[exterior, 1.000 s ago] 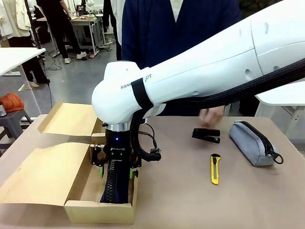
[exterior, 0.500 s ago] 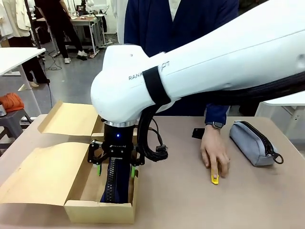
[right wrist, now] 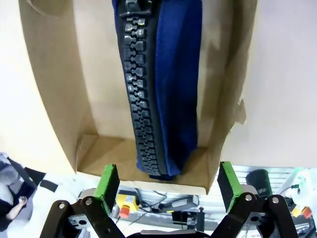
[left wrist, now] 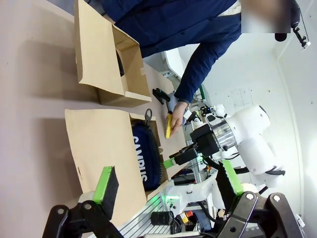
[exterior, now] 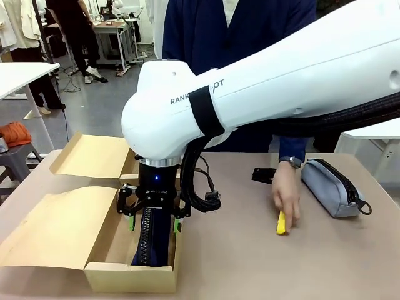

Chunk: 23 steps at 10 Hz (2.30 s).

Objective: Place items inside the box.
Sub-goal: Pick up a Pencil pouch or Stapler and place it inside the Mailer Box closest to the robot.

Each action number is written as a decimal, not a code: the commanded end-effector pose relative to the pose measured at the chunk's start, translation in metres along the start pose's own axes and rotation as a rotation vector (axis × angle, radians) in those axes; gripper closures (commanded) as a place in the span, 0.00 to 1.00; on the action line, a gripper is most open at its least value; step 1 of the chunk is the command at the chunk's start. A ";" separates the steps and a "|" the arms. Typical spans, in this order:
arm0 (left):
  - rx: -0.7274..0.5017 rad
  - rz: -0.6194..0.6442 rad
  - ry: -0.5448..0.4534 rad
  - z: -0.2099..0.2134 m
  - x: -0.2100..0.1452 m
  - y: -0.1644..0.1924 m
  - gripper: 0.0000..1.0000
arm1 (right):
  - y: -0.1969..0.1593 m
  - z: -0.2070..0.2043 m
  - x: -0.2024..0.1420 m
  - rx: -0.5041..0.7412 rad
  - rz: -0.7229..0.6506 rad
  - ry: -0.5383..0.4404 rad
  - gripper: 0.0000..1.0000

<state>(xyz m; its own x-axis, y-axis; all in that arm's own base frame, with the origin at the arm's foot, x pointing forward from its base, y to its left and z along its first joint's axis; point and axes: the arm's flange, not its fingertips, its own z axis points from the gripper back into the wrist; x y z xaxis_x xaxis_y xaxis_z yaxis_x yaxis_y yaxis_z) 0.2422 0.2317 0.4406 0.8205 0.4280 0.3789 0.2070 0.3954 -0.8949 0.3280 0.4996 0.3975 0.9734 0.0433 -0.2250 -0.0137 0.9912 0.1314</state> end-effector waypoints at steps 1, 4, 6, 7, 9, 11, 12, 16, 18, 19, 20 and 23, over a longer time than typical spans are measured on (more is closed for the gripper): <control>-0.020 -0.018 -0.012 -0.001 0.000 -0.001 0.00 | 0.003 0.002 -0.003 0.004 0.020 -0.021 0.00; -0.020 -0.018 -0.012 -0.001 0.000 -0.001 0.00 | -0.006 0.001 0.004 0.017 -0.013 0.017 0.00; -0.020 -0.018 -0.012 -0.001 0.000 -0.001 0.00 | -0.021 0.011 0.012 0.036 0.053 0.058 0.00; -0.020 -0.018 -0.012 -0.001 0.000 -0.001 0.00 | -0.054 0.030 0.017 0.085 0.059 0.092 0.00; -0.020 -0.018 -0.012 -0.001 0.000 -0.001 0.00 | -0.153 0.074 0.013 0.369 -0.011 0.090 0.00; -0.020 -0.018 -0.012 -0.001 0.000 -0.001 0.00 | -0.262 0.093 -0.010 0.700 -0.130 -0.012 0.00; -0.020 -0.018 -0.012 -0.001 0.000 -0.001 0.00 | -0.309 0.091 -0.023 0.830 -0.150 -0.043 0.00; -0.020 -0.018 -0.012 -0.001 0.000 -0.001 0.00 | -0.451 0.061 -0.061 1.367 -0.019 -0.195 0.00; -0.020 -0.018 -0.012 -0.001 0.000 -0.001 0.00 | -0.470 0.035 -0.068 1.380 -0.120 -0.215 0.00; -0.020 -0.018 -0.012 -0.001 0.000 -0.001 0.00 | -0.478 0.016 -0.075 1.366 -0.172 -0.238 0.00; -0.020 -0.018 -0.012 -0.001 0.000 -0.001 0.00 | -0.487 0.002 -0.083 1.294 -0.169 -0.275 0.00; -0.020 -0.018 -0.012 -0.001 0.000 -0.001 0.00 | -0.525 0.045 -0.004 1.295 -0.212 -0.241 0.00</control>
<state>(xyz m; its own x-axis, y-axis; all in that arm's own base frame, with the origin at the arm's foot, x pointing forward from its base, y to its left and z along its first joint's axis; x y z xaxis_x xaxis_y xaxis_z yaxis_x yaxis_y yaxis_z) 0.2422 0.2317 0.4402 0.8218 0.4272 0.3770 0.2062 0.3938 -0.8958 0.3465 -0.0278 0.3495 0.9336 -0.2870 -0.2145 0.2870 0.2405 0.9273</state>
